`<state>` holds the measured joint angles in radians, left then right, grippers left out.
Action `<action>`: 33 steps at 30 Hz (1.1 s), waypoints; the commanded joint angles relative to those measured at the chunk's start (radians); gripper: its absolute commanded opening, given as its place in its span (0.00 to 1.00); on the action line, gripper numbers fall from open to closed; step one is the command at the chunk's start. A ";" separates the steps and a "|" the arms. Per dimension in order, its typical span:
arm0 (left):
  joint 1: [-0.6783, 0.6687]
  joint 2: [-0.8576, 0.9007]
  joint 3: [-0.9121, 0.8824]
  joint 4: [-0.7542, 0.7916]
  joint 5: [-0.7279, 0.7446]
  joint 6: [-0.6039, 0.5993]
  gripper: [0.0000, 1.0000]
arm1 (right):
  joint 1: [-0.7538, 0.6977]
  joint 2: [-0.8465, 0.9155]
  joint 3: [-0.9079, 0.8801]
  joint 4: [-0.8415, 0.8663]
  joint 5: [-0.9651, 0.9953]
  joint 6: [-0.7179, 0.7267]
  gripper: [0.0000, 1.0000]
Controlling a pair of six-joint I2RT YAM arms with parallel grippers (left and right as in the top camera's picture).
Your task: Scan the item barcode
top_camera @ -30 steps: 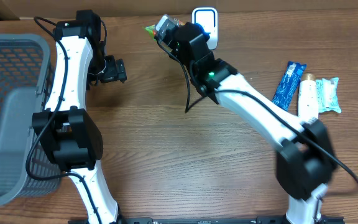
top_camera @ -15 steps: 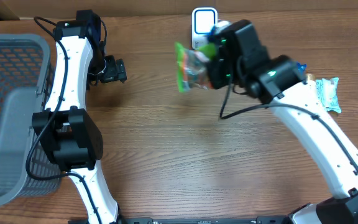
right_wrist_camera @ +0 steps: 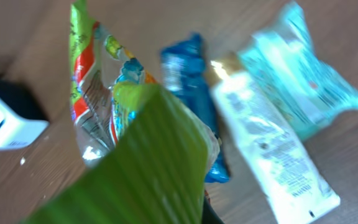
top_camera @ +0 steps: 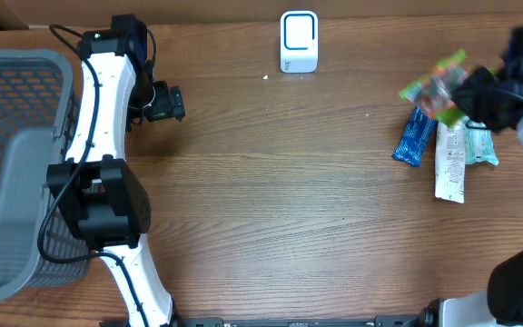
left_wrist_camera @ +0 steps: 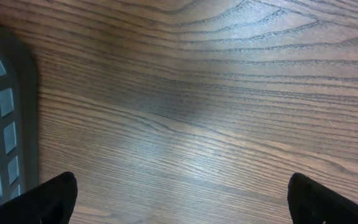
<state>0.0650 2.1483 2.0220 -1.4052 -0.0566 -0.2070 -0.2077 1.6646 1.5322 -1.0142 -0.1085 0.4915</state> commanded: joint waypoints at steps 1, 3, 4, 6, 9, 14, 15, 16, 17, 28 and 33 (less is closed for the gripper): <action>-0.013 -0.024 0.002 0.000 0.004 -0.010 0.99 | -0.086 0.025 -0.091 0.032 -0.165 0.040 0.04; -0.013 -0.024 0.002 0.000 0.004 -0.010 1.00 | -0.121 0.034 -0.132 0.040 -0.194 0.040 0.04; -0.013 -0.024 0.002 0.000 0.004 -0.010 1.00 | -0.132 0.037 -0.144 0.039 -0.194 0.040 0.07; -0.013 -0.024 0.002 0.000 0.004 -0.010 1.00 | -0.151 0.038 -0.163 0.029 -0.193 0.040 0.31; -0.013 -0.024 0.002 0.001 0.004 -0.010 1.00 | -0.168 0.035 -0.163 0.011 -0.201 0.040 0.93; -0.013 -0.024 0.002 0.000 0.004 -0.010 1.00 | -0.171 0.007 -0.117 -0.028 -0.315 0.040 1.00; -0.013 -0.024 0.002 0.000 0.004 -0.010 1.00 | -0.171 -0.003 -0.096 -0.048 -0.345 0.039 1.00; -0.013 -0.024 0.002 0.001 0.004 -0.010 1.00 | -0.171 -0.017 -0.069 -0.075 -0.377 0.029 1.00; -0.013 -0.024 0.002 0.000 0.004 -0.010 1.00 | -0.171 -0.032 -0.043 -0.102 -0.404 0.009 1.00; -0.013 -0.024 0.002 0.000 0.004 -0.010 1.00 | -0.138 -0.313 0.268 -0.561 -0.484 -0.182 1.00; -0.013 -0.024 0.002 0.000 0.004 -0.010 0.99 | -0.128 -0.438 0.266 -0.671 -0.539 -0.144 1.00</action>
<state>0.0650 2.1483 2.0220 -1.4048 -0.0566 -0.2070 -0.3428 1.2778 1.7916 -1.6890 -0.6056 0.3443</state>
